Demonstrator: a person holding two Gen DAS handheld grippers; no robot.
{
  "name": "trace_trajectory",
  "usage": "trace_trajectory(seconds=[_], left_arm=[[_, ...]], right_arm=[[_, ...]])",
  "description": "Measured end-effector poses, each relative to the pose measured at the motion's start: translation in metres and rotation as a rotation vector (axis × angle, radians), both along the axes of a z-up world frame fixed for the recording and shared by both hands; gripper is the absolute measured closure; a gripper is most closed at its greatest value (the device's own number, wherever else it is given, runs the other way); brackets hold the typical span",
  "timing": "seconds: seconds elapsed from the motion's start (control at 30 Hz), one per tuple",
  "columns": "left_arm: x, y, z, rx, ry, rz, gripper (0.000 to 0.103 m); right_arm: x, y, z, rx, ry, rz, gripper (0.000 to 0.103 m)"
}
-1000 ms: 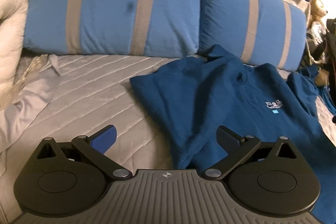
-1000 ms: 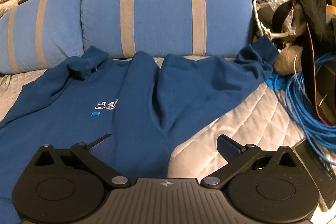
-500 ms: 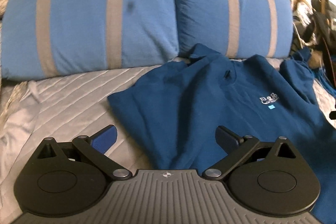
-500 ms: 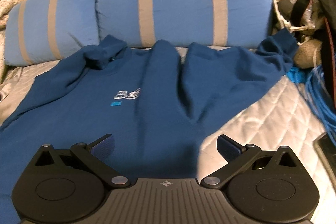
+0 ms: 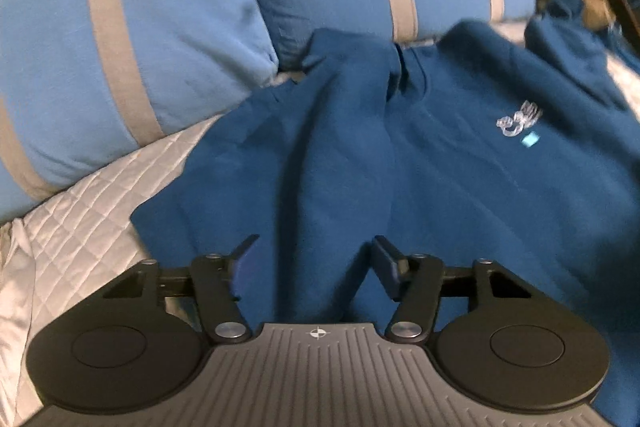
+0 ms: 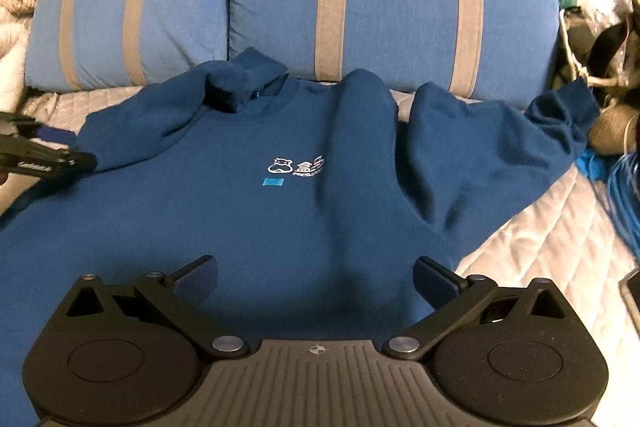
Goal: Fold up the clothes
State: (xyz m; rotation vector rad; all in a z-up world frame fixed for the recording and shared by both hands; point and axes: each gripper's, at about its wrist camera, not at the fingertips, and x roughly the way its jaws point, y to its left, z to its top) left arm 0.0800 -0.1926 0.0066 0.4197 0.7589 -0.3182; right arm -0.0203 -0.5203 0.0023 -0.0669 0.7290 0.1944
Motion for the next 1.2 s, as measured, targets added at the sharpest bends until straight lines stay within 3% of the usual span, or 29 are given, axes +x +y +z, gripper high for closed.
trace_trajectory(seconds=[0.1, 0.17, 0.57, 0.8, 0.93, 0.97, 1.0, 1.1, 1.2], left_arm=[[0.005, -0.005, -0.002, 0.022, 0.02, 0.013, 0.091], [0.004, -0.003, 0.003, 0.019, 0.01, 0.022, 0.095], [-0.005, 0.06, 0.066, -0.078, -0.121, 0.21, 0.096], [-0.017, 0.101, 0.053, 0.007, -0.114, 0.322, 0.095], [-0.022, 0.119, 0.038, 0.04, -0.054, 0.332, 0.091], [-0.024, 0.12, 0.039, 0.042, -0.056, 0.326, 0.086], [-0.029, 0.12, 0.041, 0.046, -0.069, 0.325, 0.071], [-0.042, 0.111, 0.056, 0.007, -0.14, 0.263, 0.048], [-0.047, 0.093, 0.07, -0.033, -0.175, 0.165, 0.044]], right_arm=[[-0.002, 0.0, 0.0, -0.01, -0.004, 0.0, 0.0], [-0.001, -0.001, -0.001, -0.006, 0.0, -0.004, 0.0], [0.001, -0.002, -0.003, -0.005, 0.007, -0.021, 0.0], [-0.001, -0.003, -0.002, -0.004, 0.005, -0.026, 0.0], [0.0, -0.003, -0.002, -0.009, 0.003, -0.027, 0.0], [0.0, -0.002, -0.002, -0.011, 0.003, -0.027, 0.0], [0.0, -0.002, -0.002, -0.013, 0.003, -0.026, 0.0], [-0.001, -0.001, -0.002, -0.019, 0.0, -0.025, 0.0], [0.0, 0.001, -0.003, -0.027, 0.001, -0.025, 0.0]])
